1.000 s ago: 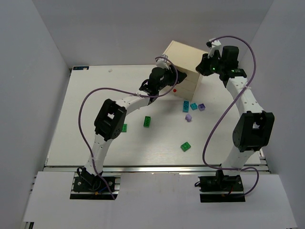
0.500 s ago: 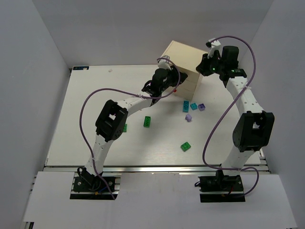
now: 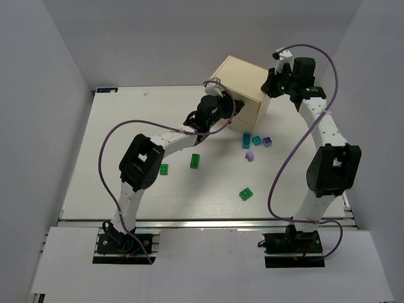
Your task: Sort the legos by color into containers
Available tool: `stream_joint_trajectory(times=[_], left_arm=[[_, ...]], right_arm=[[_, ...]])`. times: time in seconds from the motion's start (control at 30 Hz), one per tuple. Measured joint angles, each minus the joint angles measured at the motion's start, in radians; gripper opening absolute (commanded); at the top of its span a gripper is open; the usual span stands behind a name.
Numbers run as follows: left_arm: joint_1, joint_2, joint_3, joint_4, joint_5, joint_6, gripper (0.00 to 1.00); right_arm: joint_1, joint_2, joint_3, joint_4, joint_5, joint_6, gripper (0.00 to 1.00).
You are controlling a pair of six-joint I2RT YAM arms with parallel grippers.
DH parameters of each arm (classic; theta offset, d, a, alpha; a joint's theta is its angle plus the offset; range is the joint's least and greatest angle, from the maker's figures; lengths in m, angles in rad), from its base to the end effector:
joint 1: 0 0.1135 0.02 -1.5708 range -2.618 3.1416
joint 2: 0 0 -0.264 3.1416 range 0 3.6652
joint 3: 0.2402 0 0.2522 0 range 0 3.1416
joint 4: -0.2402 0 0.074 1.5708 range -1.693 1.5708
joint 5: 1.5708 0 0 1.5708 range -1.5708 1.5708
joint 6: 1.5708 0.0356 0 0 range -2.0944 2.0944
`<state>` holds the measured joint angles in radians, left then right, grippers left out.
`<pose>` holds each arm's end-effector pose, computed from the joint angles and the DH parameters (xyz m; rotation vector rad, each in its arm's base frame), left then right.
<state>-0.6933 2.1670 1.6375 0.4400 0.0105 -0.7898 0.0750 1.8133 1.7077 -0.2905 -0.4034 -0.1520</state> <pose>0.3990 -0.3320 0.2502 -0.0777 1.7871 -1.1116 0.4295 0.0463 0.3624 -0.4799 1.8891 0.3451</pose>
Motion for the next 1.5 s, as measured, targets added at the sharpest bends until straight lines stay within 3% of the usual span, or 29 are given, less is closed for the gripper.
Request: stream_joint_trajectory(times=[0.23, 0.47, 0.8, 1.5], left_arm=[[-0.005, -0.103, -0.124, -0.015, 0.006, 0.023, 0.15], [-0.005, -0.120, -0.143, -0.022, 0.018, 0.029, 0.16], [-0.003, -0.130, -0.154, -0.026, 0.031, 0.032, 0.16], [0.004, -0.303, -0.345, -0.048, 0.080, 0.041, 0.15]], right_arm=[[0.000, 0.013, 0.021, -0.010, 0.027, -0.002, 0.10], [0.000, 0.050, 0.076, -0.035, 0.045, -0.005, 0.11], [0.002, 0.190, 0.280, -0.098, 0.124, -0.014, 0.12], [0.011, 0.224, 0.326, -0.093, 0.256, -0.014, 0.10]])
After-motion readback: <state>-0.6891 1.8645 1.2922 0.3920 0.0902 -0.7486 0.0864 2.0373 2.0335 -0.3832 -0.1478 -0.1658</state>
